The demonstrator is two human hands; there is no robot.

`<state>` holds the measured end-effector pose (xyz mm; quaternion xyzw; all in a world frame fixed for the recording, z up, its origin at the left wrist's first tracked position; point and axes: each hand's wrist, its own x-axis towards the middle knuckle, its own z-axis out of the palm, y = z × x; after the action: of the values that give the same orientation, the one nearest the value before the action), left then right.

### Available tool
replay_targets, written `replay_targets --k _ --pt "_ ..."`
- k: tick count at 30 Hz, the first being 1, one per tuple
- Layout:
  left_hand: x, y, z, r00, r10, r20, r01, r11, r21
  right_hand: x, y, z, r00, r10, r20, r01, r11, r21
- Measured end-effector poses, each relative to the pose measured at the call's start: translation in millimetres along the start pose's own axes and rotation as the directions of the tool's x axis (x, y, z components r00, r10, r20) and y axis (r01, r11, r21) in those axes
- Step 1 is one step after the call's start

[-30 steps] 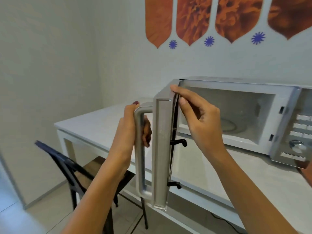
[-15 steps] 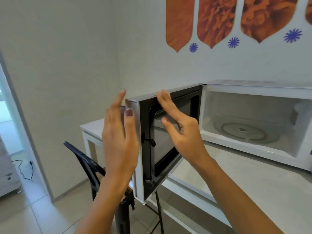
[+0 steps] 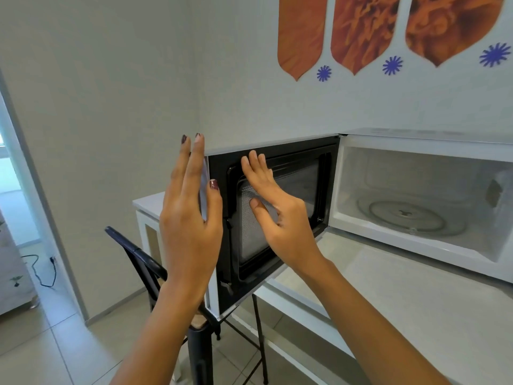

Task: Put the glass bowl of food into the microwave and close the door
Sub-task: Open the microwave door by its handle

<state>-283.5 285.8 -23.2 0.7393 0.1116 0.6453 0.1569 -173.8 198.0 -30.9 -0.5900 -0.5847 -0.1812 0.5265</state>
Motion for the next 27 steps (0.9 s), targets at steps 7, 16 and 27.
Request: replay_targets --k 7,16,27 --pt "-1 4 3 0.993 -0.031 -0.114 0.021 0.995 -0.093 -5 -1 -6 0.999 -0.021 -0.05 0.022 0.999 0.031" --pt "-29 53 26 0.945 0.211 -0.25 -0.267 0.939 -0.219 -41 0 -57 0.913 -0.001 -0.408 -0.035 0.996 -0.083" --pt "-102 129 124 0.969 0.074 0.235 0.113 0.712 -0.693 -123 1 -171 0.748 0.033 -0.663 -0.364 0.855 -0.368"
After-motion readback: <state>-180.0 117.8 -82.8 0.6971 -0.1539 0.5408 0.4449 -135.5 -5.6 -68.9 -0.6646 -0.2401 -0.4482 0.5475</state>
